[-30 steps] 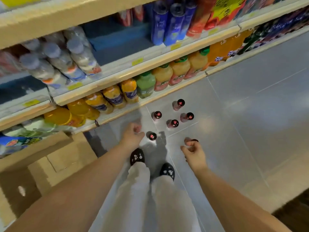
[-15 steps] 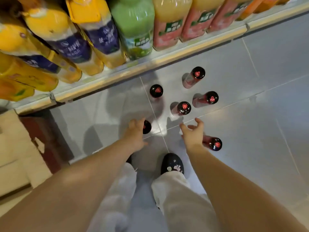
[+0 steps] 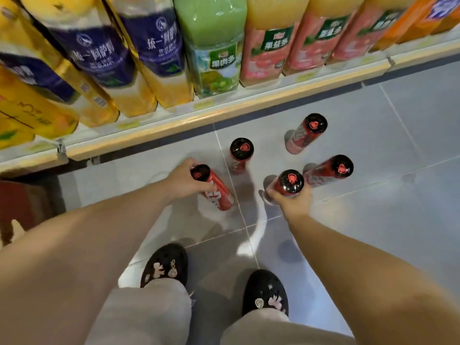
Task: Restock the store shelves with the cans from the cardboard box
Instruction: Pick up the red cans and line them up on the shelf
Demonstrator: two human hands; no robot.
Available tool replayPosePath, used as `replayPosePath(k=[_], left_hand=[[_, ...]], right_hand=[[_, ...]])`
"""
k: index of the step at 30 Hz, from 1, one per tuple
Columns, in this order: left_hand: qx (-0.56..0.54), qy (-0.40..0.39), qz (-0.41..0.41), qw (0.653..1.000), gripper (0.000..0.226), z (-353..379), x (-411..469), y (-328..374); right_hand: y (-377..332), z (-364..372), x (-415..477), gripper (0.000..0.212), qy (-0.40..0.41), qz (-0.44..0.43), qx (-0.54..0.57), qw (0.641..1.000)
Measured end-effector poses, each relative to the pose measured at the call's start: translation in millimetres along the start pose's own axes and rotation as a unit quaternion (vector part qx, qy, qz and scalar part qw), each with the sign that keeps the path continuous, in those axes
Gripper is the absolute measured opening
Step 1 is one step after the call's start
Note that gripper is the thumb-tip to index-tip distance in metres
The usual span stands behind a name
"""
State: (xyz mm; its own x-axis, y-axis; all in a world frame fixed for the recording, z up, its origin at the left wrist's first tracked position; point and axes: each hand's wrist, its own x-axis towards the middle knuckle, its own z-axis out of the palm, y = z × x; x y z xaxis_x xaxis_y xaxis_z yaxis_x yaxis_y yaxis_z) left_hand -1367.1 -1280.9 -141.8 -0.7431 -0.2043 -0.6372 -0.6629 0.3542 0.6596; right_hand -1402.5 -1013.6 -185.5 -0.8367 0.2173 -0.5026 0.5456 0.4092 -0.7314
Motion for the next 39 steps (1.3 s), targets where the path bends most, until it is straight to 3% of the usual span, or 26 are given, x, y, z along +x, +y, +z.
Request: replayPosePath(k=[3, 7, 11, 15, 24, 29, 31, 34, 37, 39], left_hand=[[-0.053, 0.008, -0.025, 0.998, 0.066, -22, -3, 7], [-0.098, 0.028, 0.014, 0.995, 0.051, -38, -13, 23], [-0.119, 0.004, 0.06, 0.991, 0.037, -56, -26, 56], [-0.205, 0.0, 0.07, 0.976, 0.052, -70, -36, 101], [-0.198, -0.001, 0.109, 0.974, 0.055, -130, -97, 228], [-0.164, 0.074, 0.19, 0.965, 0.044, -173, -142, 295], [-0.166, 0.102, 0.209, 0.958, 0.05, -189, -157, 316], [-0.198, 0.145, 0.192, 0.95, 0.066, -210, -170, 337], [-0.244, 0.154, 0.194, 0.938, 0.055, -228, -183, 351], [-0.273, 0.151, 0.191, 0.931, 0.066, -241, -195, 356]], right_hand=[[-12, 1, 3, 0.07, 0.005, -0.011, 0.002, 1.0], [-25, -4, -4, 0.049, -0.002, -0.064, 0.038, 0.997], [-65, -18, -15, 0.043, 0.002, -0.104, 0.071, 0.992], [-131, -33, -24, 0.033, 0.019, -0.154, 0.113, 0.981], [-296, -64, -58, 0.032, -0.061, -0.312, 0.128, 0.94], [-376, -84, -77, 0.041, -0.099, -0.38, 0.138, 0.909], [-406, -89, -82, 0.038, -0.109, -0.402, 0.154, 0.896], [-447, -94, -90, 0.046, -0.147, -0.39, 0.18, 0.891], [-479, -95, -99, 0.049, -0.216, -0.324, 0.24, 0.889], [-494, -96, -107, 0.047, -0.275, -0.296, 0.254, 0.878]])
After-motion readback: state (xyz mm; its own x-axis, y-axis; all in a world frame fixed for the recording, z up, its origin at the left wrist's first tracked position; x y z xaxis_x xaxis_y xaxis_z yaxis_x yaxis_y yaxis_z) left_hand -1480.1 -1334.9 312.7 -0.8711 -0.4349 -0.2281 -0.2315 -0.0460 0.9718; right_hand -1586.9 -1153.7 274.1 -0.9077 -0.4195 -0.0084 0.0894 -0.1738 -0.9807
